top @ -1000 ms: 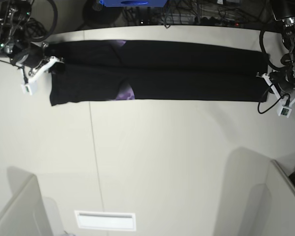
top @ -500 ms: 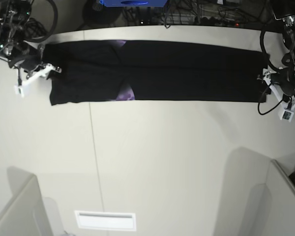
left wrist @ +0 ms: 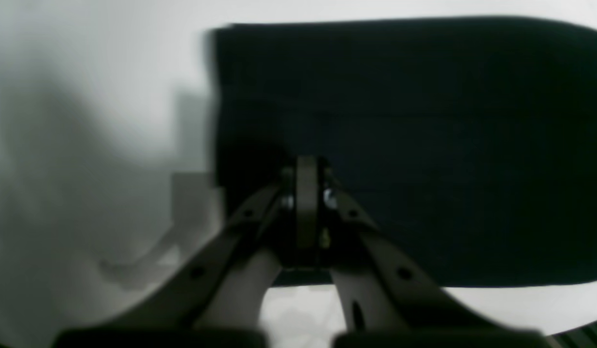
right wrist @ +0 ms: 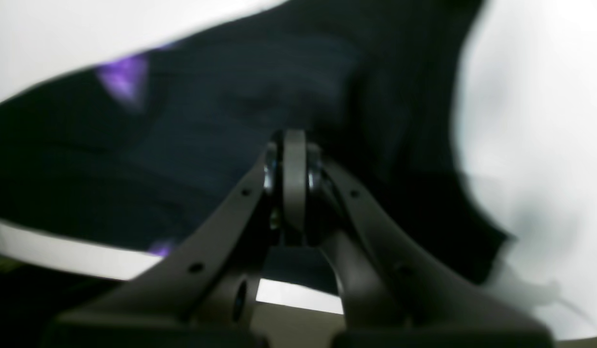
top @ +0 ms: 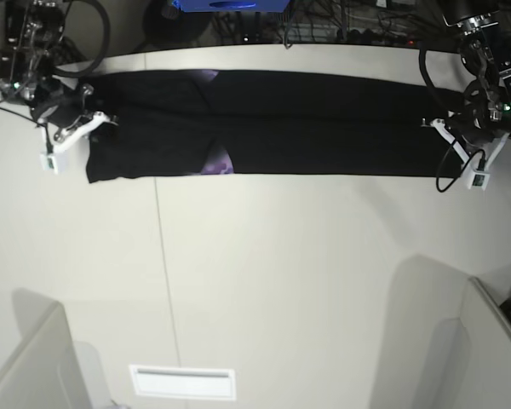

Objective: Fold the T-shirt properly
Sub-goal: 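Release the hem on the collar edge and raise both grippers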

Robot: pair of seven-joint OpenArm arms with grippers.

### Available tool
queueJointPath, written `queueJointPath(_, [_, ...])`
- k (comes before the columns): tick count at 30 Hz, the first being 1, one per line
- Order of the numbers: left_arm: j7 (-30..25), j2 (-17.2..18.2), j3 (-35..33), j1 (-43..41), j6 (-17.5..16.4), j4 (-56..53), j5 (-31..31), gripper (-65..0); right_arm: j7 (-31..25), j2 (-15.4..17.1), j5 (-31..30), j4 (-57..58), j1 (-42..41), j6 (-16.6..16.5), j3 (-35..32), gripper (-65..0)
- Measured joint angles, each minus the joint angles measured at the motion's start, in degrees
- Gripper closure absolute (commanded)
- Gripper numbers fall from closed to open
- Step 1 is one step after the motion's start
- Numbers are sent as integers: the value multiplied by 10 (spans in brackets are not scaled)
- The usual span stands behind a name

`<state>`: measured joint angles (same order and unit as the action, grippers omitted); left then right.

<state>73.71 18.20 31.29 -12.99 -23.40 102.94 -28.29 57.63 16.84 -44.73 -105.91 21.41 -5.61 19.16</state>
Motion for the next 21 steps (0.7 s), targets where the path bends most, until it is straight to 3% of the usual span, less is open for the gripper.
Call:
queueJointPath(3, [-5,-5,-9,6,0,-28,-4,0,-7,0,31,30,-13,0,-16,0])
queueJointPath(7, [-66,1,-23,5,29,-78,27,0,-7,0,33,84,-29,-4,-20,0])
queueJointPath(14, [-156,7,-85,21,33,-139,59,0,-13,1,46,149,-77,-5,-19,0])
queueJointPath(21, [-163,-6,-93,89,30,-192,55,0,-64,1,95,229,-149,-12,-19,0])
